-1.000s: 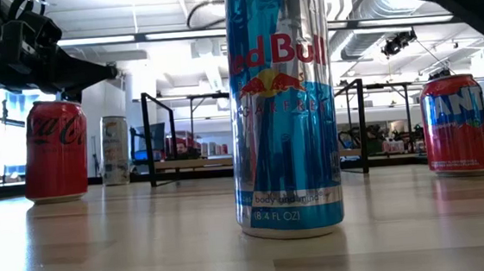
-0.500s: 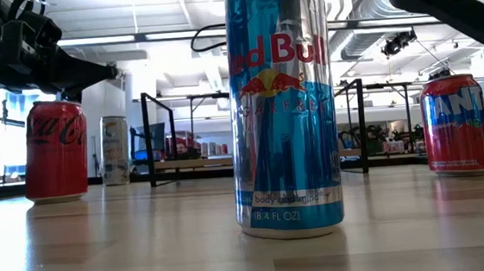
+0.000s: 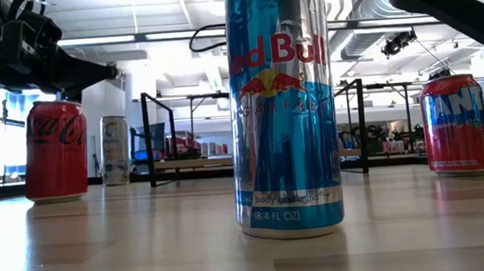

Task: Place canned beverage on shelf
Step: Put the top blue soda can on the shelf

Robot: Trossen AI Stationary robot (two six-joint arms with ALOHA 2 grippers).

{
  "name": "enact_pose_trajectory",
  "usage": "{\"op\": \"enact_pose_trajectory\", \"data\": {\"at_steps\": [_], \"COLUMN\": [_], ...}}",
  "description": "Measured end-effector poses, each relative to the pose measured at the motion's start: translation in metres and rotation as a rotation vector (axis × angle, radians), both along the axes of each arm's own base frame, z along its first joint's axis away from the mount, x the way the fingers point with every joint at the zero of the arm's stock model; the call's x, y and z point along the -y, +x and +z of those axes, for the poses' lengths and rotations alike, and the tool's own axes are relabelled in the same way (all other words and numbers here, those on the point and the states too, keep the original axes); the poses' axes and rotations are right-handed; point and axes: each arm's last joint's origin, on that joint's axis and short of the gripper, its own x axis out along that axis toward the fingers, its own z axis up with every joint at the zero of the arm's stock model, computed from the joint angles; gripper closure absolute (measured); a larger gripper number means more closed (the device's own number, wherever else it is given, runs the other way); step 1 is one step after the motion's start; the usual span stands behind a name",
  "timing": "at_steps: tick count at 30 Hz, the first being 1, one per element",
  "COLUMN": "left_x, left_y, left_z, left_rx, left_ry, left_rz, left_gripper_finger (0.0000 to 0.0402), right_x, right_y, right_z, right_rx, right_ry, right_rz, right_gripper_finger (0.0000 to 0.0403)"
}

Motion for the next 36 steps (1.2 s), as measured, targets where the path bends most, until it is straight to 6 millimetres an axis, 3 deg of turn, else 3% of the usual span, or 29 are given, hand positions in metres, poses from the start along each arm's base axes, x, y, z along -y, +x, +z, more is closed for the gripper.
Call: {"op": "enact_pose_trajectory", "data": {"at_steps": [36], "left_x": [0.0000], "left_y": [0.0000], "left_z": [0.0003], "left_rx": [0.006], "left_ry": [-0.027], "left_rz": [0.001], "left_gripper_finger": [0.0401], "right_x": [-0.0048], "right_y": [-0.0038], "right_z": [0.0034], "right_rx": [-0.011], "right_ry": [0.032], "right_rz": [-0.007], "right_gripper_finger": [0.0137]}}
